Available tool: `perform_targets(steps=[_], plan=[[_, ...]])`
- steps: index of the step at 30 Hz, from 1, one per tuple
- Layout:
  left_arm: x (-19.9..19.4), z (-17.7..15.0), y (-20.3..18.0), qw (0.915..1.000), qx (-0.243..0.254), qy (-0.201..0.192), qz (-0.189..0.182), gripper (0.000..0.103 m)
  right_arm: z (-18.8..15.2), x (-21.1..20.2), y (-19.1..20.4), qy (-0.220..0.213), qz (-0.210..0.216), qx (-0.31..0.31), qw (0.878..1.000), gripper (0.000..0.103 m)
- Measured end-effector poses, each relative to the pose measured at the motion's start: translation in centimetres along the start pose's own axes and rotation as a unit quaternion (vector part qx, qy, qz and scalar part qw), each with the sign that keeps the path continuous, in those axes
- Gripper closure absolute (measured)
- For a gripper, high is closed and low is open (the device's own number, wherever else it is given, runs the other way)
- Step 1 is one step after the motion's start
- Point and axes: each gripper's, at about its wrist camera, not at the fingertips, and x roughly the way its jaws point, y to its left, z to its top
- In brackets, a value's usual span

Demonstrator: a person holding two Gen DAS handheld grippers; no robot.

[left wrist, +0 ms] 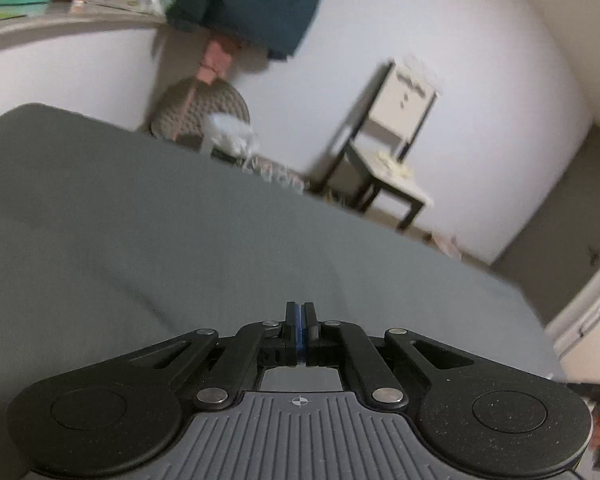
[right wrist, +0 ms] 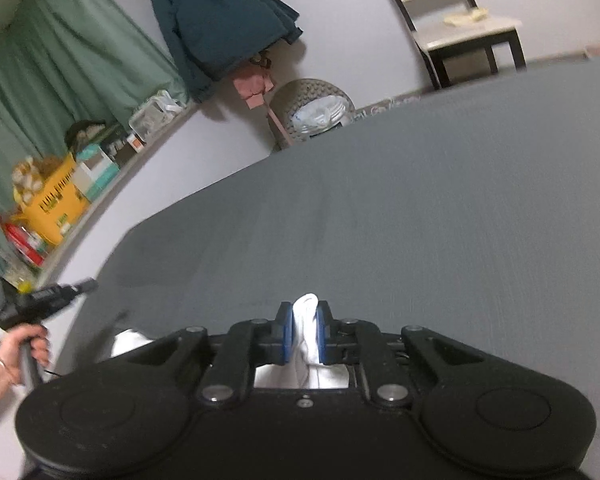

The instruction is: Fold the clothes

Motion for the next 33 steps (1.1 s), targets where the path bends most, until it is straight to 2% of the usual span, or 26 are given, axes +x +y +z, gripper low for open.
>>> perform_targets(steps=[2,5,8,9,10,11,12,13,14,18,20,24,29,30,31,32,33], plan=[[-0.1,0.7,0.3,0.9998,0.013,0.013,-0.004,0.103,0.7,1.1,0.4,0.026,-0.009,-0.016,1.000,0.091],[0.7,-0.1,1.6,0.9960,-0.016,0.082,-0.031,0.103,0.3,1.5,-0.3,0.043,-0.016,-0.017,0.999,0.088],[1.0,-1.5,1.7,0.9914,0.013,0.128,-0.026,0.101,-0.1,1.9,-1.0,0.060,-0.023,-0.018,0.998,0.075],[1.1,-1.9,1.7,0.9904,0.027,0.135,-0.018,0.097,-0.3,1.9,-1.3,0.061,-0.022,-0.014,0.998,0.065],[1.2,-2.2,1.8,0.9900,0.029,0.137,-0.016,0.092,-0.5,1.7,-1.5,0.055,-0.025,-0.012,0.998,0.062],[1.3,-2.4,1.9,0.9896,0.031,0.140,-0.015,0.075,-0.8,1.7,-1.8,0.058,-0.026,-0.007,0.998,0.059],[1.4,-2.6,2.0,0.9893,0.029,0.142,-0.016,0.039,-1.1,1.7,-2.0,0.061,-0.027,-0.003,0.998,0.058],[1.3,-2.7,2.4,0.9892,0.012,0.143,-0.029,0.017,-1.4,1.7,-2.3,0.064,-0.028,0.002,0.998,0.058],[1.3,-2.9,2.7,0.9892,-0.002,0.141,-0.039,0.000,-1.7,1.7,-2.6,0.067,-0.029,0.007,0.997,0.058],[2.4,-3.6,3.6,0.9848,-0.055,0.156,-0.054,0.000,-2.7,1.7,-3.9,0.075,0.000,0.052,0.996,0.058],[3.1,-4.2,3.5,0.9811,-0.054,0.173,-0.068,0.000,-3.0,1.9,-4.4,0.082,0.009,0.066,0.994,0.058],[4.0,-5.4,2.5,0.9779,-0.042,0.198,-0.054,0.000,-3.2,2.5,-5.0,0.100,0.012,0.063,0.993,0.055],[5.6,-5.4,2.2,0.9792,-0.047,0.191,-0.048,0.005,-2.7,2.9,-5.6,0.080,0.024,0.072,0.994,0.054],[5.8,-5.2,2.3,0.9796,-0.044,0.190,-0.046,0.012,-2.6,3.1,-5.8,0.081,0.030,0.076,0.993,0.054],[5.9,-5.1,2.3,0.9798,-0.042,0.191,-0.044,0.023,-2.5,3.3,-5.9,0.082,0.037,0.080,0.993,0.054],[5.8,-5.0,2.5,0.9789,-0.039,0.195,-0.045,0.056,-2.4,3.5,-6.1,0.084,0.044,0.083,0.992,0.054],[5.7,-4.9,2.6,0.9781,-0.034,0.200,-0.044,0.075,-2.3,3.7,-6.1,0.085,0.049,0.083,0.992,0.054]])
